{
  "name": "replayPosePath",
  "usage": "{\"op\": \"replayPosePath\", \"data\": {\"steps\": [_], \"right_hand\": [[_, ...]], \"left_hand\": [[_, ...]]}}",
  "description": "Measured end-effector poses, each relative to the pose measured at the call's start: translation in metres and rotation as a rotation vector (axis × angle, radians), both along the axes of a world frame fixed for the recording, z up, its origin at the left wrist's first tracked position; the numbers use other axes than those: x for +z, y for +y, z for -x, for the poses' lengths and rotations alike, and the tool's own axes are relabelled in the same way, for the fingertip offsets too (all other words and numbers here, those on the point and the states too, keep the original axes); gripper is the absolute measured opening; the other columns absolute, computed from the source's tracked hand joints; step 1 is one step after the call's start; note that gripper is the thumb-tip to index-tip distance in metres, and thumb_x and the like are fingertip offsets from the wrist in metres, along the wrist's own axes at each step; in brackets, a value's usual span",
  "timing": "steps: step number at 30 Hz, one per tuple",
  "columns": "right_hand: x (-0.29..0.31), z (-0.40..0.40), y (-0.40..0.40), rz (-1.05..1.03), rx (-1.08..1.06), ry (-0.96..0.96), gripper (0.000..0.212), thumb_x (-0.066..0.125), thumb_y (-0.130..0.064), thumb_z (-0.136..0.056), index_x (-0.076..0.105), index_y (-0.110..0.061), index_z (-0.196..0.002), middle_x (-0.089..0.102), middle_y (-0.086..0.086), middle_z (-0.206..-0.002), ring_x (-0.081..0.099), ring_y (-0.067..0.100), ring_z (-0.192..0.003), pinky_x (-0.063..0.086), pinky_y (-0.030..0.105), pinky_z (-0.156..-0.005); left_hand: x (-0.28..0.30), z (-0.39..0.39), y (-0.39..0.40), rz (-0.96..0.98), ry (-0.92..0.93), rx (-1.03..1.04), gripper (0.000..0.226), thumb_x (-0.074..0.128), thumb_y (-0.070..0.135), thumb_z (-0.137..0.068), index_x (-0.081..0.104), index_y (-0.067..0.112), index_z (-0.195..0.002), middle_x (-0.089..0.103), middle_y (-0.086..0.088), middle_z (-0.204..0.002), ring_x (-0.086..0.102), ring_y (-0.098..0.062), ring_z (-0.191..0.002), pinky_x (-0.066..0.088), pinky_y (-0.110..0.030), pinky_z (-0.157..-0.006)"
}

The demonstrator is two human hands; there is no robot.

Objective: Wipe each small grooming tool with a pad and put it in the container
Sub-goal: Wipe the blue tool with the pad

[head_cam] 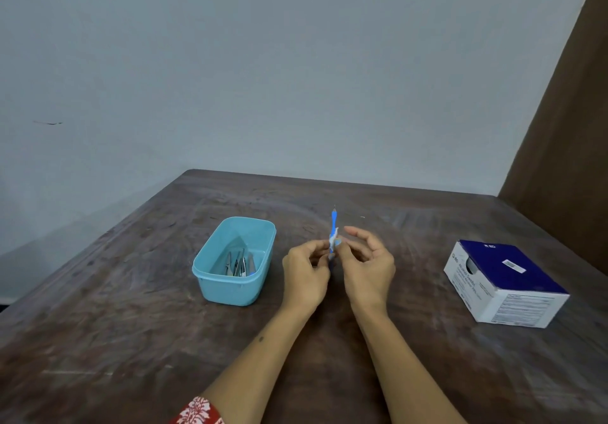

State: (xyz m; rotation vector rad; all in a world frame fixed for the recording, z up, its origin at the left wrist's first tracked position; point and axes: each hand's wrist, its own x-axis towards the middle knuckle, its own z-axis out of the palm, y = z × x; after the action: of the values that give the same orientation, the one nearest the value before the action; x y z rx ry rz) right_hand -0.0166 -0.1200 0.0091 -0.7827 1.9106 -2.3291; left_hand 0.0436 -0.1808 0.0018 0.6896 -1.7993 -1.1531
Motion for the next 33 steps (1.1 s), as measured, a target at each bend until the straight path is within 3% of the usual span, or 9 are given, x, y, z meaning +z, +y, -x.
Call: {"op": "replayPosePath", "data": {"steps": [2, 5, 9, 13, 18, 22, 26, 29, 33], "right_hand": [[-0.001, 0.001, 0.001, -0.011, 0.024, 0.004, 0.025, 0.071, -0.001, -0.077, 0.071, -0.025, -0.083, 0.073, -0.009, -0.073, 0.069, 0.002, -0.068, 0.051, 0.011, -0.060], [-0.003, 0.002, 0.002, -0.068, 0.049, -0.009, 0.013, 0.073, -0.009, -0.077, 0.073, -0.020, -0.083, 0.071, -0.006, -0.070, 0.066, 0.000, -0.061, 0.047, 0.008, -0.054], [-0.005, 0.002, 0.000, -0.123, 0.037, -0.012, 0.008, 0.070, -0.014, -0.081, 0.071, -0.015, -0.089, 0.071, 0.004, -0.075, 0.067, 0.010, -0.063, 0.054, 0.021, -0.058], [-0.002, 0.002, 0.000, -0.099, -0.065, 0.086, 0.006, 0.065, -0.017, -0.087, 0.067, -0.021, -0.090, 0.064, -0.002, -0.090, 0.063, 0.000, -0.062, 0.050, 0.013, -0.055], [-0.004, 0.000, -0.001, -0.129, -0.054, 0.115, 0.009, 0.066, -0.017, -0.085, 0.066, -0.026, -0.086, 0.065, -0.001, -0.090, 0.065, 0.009, -0.070, 0.055, 0.024, -0.064], [-0.004, -0.001, -0.002, -0.136, -0.056, 0.145, 0.011, 0.066, -0.016, -0.085, 0.063, -0.027, -0.084, 0.065, 0.001, -0.089, 0.065, 0.013, -0.073, 0.053, 0.022, -0.065], [-0.001, -0.002, 0.000, -0.081, -0.122, 0.196, 0.008, 0.063, -0.012, -0.087, 0.064, -0.020, -0.088, 0.058, -0.010, -0.087, 0.063, 0.012, -0.076, 0.049, 0.013, -0.065], [-0.001, -0.002, 0.000, -0.060, -0.145, 0.208, 0.007, 0.061, -0.011, -0.088, 0.065, -0.016, -0.092, 0.059, -0.006, -0.088, 0.062, 0.011, -0.076, 0.047, 0.011, -0.063], [-0.001, -0.005, -0.001, -0.050, -0.123, 0.229, 0.010, 0.064, -0.011, -0.086, 0.067, -0.019, -0.090, 0.059, -0.013, -0.085, 0.062, 0.008, -0.074, 0.046, 0.009, -0.062]], "left_hand": [[0.000, -0.001, 0.000, -0.014, -0.003, -0.018, 0.031, 0.057, -0.007, -0.082, 0.071, 0.010, -0.103, 0.071, 0.004, -0.087, 0.066, 0.000, -0.078, 0.056, -0.019, -0.074], [0.001, -0.003, -0.001, -0.029, -0.010, -0.029, 0.031, 0.055, -0.007, -0.082, 0.071, 0.012, -0.101, 0.072, 0.002, -0.086, 0.068, -0.007, -0.081, 0.057, -0.027, -0.077], [0.000, -0.005, -0.002, -0.019, -0.061, -0.078, 0.031, 0.056, -0.007, -0.083, 0.070, 0.011, -0.105, 0.070, 0.005, -0.086, 0.065, 0.003, -0.078, 0.052, -0.009, -0.068], [0.000, -0.006, 0.000, 0.020, -0.099, -0.131, 0.028, 0.058, -0.006, -0.083, 0.070, 0.011, -0.102, 0.068, 0.010, -0.081, 0.065, 0.002, -0.076, 0.049, -0.005, -0.066], [0.001, -0.009, 0.005, 0.106, -0.110, -0.092, 0.033, 0.055, -0.006, -0.083, 0.069, 0.011, -0.107, 0.070, 0.006, -0.089, 0.061, 0.011, -0.076, 0.044, 0.001, -0.069], [0.003, -0.011, 0.008, 0.144, -0.104, -0.078, 0.034, 0.055, -0.005, -0.083, 0.068, 0.013, -0.109, 0.072, 0.004, -0.094, 0.058, 0.016, -0.076, 0.043, 0.001, -0.070], [0.005, -0.010, 0.015, 0.145, -0.066, -0.069, 0.027, 0.062, 0.003, -0.083, 0.069, 0.014, -0.107, 0.071, 0.008, -0.088, 0.060, 0.016, -0.075, 0.046, -0.001, -0.068], [0.006, -0.011, 0.016, 0.172, -0.085, -0.063, 0.025, 0.064, 0.005, -0.083, 0.070, 0.013, -0.106, 0.073, 0.004, -0.090, 0.065, 0.006, -0.077, 0.051, -0.009, -0.074], [0.007, -0.014, 0.014, 0.228, -0.094, -0.036, 0.023, 0.060, -0.001, -0.083, 0.071, 0.009, -0.100, 0.074, -0.002, -0.091, 0.063, 0.001, -0.076, 0.044, 0.000, -0.069]]}}
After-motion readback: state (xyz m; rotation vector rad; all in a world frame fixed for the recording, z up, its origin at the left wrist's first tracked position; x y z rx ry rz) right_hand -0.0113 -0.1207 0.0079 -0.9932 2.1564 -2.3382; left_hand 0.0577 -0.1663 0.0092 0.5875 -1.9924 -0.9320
